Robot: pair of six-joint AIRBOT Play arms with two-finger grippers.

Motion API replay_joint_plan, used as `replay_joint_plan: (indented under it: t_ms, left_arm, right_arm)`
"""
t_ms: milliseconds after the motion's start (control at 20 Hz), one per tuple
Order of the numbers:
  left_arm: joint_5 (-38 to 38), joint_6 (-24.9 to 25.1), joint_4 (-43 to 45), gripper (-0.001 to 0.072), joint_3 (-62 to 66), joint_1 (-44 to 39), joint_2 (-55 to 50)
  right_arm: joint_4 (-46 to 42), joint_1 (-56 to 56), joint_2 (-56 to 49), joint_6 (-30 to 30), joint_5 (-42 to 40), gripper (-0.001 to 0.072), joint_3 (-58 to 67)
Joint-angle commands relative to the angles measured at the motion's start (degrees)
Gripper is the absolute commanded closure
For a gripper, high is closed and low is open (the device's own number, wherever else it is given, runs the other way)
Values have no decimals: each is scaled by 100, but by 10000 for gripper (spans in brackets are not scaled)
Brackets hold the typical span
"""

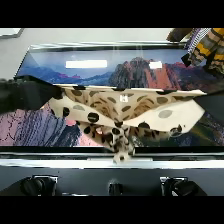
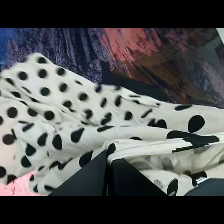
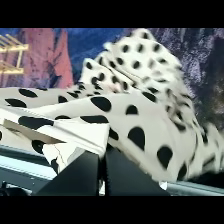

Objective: Fold the clothes and pants, and hang the long-sleeved shirts on hangers.

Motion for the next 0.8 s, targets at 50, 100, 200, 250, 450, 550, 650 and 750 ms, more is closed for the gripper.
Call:
replay_joint_plan:
  t_ms: [50, 100, 200, 250, 450, 550, 650, 750]
  left_arm:
    - [-214, -601, 63, 692, -149, -105, -94]
    - [-286, -713, 101, 692, -334, -105, -203]
    - [-190, -863, 111, 692, -870, -50, -415]
    - [-87, -984, 105, 692, -1169, 9, -514]
    - [734, -1078, -664, 691, -2326, 498, -809]
    - [1078, -892, -986, 691, -2697, 682, -931]
    - [1067, -682, -1032, 691, -2922, 717, -1117]
    - [1040, -656, -1051, 691, -3134, 717, -1239]
  right_arm:
    - [-153, -4, -310, 70, 107, 691, 109]
    - [-302, -4, -546, -66, 164, 690, 90]
    - [-435, -4, -911, -291, 90, 690, -240]
    - [-428, -2, -990, -302, -85, 690, -568]
    - [-461, 120, -702, -74, -1023, 691, -2699]
    - [-603, 544, -461, 522, -1762, 691, -3910]
    - [-874, 1060, -402, 1202, -2409, 691, -4872]
    - [-1325, 1534, -404, 1926, -2868, 691, -5545]
